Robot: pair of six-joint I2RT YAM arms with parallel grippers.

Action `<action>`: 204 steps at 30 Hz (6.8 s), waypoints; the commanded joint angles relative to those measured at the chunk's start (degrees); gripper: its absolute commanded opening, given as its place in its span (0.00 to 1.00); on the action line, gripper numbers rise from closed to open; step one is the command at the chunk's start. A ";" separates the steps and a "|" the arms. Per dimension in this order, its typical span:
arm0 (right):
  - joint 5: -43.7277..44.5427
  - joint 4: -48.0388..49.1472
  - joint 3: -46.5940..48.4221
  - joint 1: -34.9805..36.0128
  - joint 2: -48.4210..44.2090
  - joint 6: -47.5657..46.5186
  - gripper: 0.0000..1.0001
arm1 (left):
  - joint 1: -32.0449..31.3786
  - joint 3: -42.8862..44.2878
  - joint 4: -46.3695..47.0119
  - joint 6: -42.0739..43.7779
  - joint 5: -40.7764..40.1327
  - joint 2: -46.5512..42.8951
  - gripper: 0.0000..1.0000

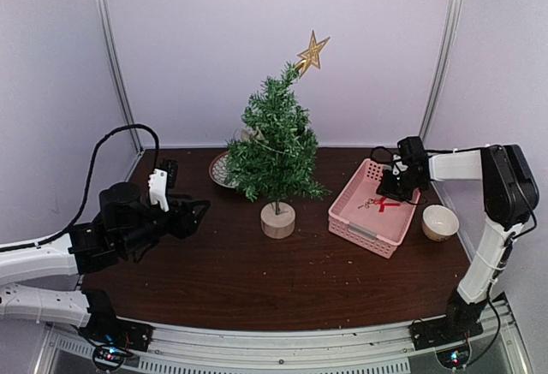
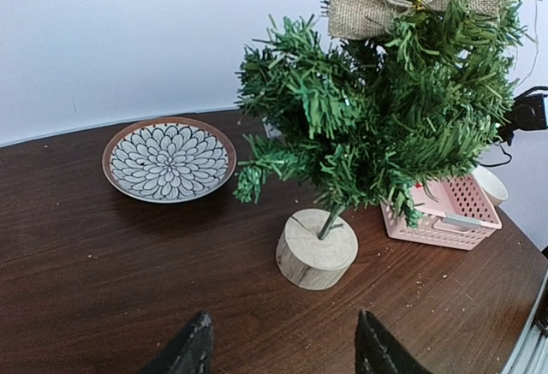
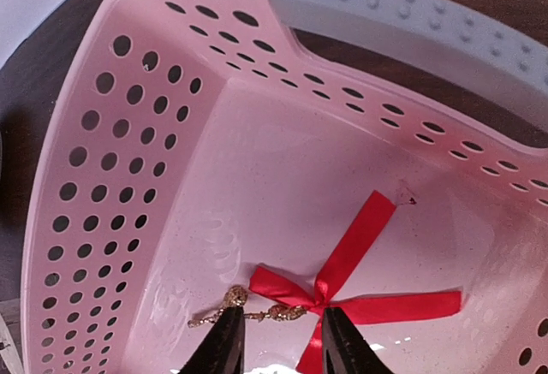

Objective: Decorate the small christmas tree

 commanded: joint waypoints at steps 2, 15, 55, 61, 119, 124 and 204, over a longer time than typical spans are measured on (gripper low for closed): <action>-2.05 3.58 0.23 -0.75 2.46 2.23 0.35 | 0.34 2.33 2.10 0.32 -0.72 0.60 0.57; -5.32 5.48 0.27 -1.28 5.49 3.52 0.32 | 0.50 2.30 2.29 0.60 -1.10 1.09 0.57; -4.92 12.31 -9.04 19.38 -41.69 -16.49 0.07 | 0.87 2.18 3.64 -0.94 0.40 0.98 0.57; 1.90 17.44 -12.01 35.43 -48.84 -30.59 0.08 | 0.87 2.56 3.72 -0.59 0.34 1.43 0.57; -15.54 26.03 -4.24 58.64 -31.88 -41.15 0.09 | -12.30 22.30 1.70 23.10 40.03 12.39 0.40; -15.28 25.47 -3.88 59.56 -31.54 -41.47 0.09 | -12.53 22.88 1.93 23.18 41.05 13.33 0.38; -5.49 24.39 -6.78 60.50 -33.21 -41.15 0.00 | -13.17 15.66 24.59 7.71 38.19 11.73 0.11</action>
